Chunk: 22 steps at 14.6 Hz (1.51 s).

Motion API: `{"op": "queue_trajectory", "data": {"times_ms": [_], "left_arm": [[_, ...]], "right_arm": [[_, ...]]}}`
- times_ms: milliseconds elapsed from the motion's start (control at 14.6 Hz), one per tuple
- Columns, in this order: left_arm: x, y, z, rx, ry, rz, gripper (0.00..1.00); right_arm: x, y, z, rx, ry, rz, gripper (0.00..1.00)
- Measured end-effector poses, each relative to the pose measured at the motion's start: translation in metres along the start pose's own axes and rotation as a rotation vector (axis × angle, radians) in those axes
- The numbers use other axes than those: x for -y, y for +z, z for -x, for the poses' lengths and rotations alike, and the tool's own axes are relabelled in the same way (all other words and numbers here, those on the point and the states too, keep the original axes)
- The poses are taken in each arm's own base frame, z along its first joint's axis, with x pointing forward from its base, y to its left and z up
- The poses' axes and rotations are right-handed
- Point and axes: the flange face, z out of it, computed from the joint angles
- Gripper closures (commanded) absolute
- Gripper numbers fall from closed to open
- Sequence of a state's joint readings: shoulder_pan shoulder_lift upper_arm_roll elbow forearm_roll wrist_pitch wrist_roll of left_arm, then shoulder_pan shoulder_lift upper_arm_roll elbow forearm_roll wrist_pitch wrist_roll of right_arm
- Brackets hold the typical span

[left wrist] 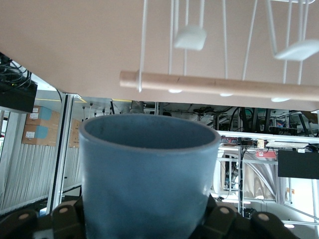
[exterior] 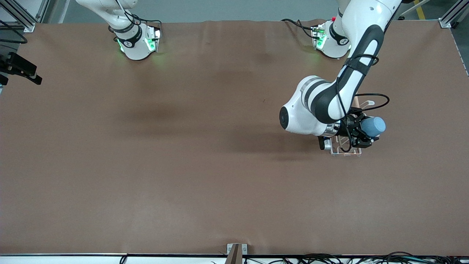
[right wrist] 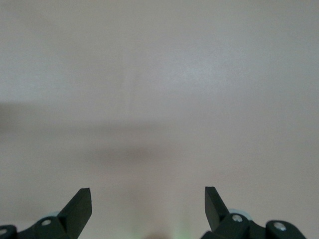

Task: Hang cup on cup holder
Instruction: 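Lower the cup onto a rack hook with the left gripper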

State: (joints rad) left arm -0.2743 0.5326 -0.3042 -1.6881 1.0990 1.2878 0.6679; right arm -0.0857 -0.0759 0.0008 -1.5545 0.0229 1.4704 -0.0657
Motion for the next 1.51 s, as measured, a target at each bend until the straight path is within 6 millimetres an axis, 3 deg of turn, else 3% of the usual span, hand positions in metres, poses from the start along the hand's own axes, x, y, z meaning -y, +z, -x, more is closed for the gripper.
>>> {"op": "queue_trajectory", "data": {"times_ms": [275,687,1167,1511], "left_arm": [[-0.004,0.000,-0.015,0.010,0.020,-0.001,0.34],[-0.010,0.008,-0.041,0.038,0.012,-0.006,0.34],[-0.021,0.013,-0.056,0.070,0.011,-0.026,0.33],[-0.025,0.018,-0.077,0.088,0.001,-0.037,0.24]], "right_arm": [[-0.007,0.001,-0.004,-0.029,0.013,0.002,0.00],[0.006,-0.001,-0.006,-0.039,-0.014,0.011,0.00],[0.004,-0.001,-0.007,-0.041,0.031,0.016,0.00],[0.003,0.002,-0.008,-0.034,0.052,0.016,0.00]]}}
